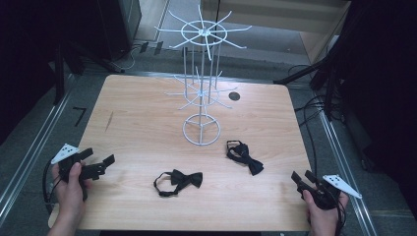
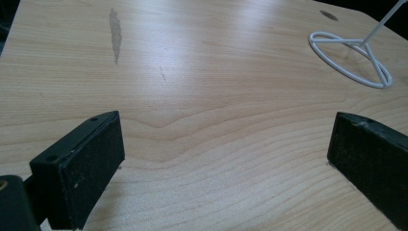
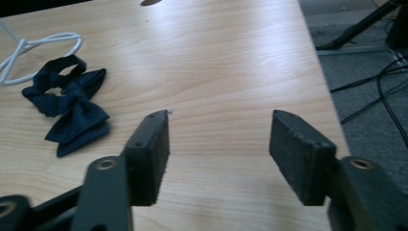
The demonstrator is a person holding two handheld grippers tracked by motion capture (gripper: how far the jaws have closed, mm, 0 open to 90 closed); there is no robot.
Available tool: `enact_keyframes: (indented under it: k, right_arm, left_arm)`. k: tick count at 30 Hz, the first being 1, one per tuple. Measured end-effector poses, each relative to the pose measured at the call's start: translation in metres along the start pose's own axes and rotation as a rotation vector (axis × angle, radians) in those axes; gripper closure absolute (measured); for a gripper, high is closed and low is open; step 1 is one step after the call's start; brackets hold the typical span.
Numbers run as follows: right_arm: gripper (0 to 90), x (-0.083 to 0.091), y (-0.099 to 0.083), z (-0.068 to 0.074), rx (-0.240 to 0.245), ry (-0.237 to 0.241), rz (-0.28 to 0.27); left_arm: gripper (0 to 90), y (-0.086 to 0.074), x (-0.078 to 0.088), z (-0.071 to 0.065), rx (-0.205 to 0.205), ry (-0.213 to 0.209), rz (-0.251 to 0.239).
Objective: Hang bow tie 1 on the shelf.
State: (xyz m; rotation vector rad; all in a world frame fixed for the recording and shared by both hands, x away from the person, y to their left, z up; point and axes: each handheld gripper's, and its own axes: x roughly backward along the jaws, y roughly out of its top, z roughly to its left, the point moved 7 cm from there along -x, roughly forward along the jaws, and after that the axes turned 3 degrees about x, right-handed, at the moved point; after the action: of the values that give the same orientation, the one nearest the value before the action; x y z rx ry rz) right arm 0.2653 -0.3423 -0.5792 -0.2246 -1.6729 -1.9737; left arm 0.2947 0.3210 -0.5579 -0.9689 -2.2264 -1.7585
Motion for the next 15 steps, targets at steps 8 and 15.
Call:
enact_keyframes:
  k: [8, 15]
  right_arm:
    - [44.2, -0.003, 0.007, 0.018, 0.029, 0.023, -0.011]
    - [44.2, -0.009, 0.015, 0.036, 0.060, 0.038, -0.004]
  left_arm:
    - [0.0, 0.000, 0.000, 0.000, 0.001, 0.001, -0.001]
    - [0.0, 0.000, 0.000, 0.000, -0.004, 0.002, -0.002]
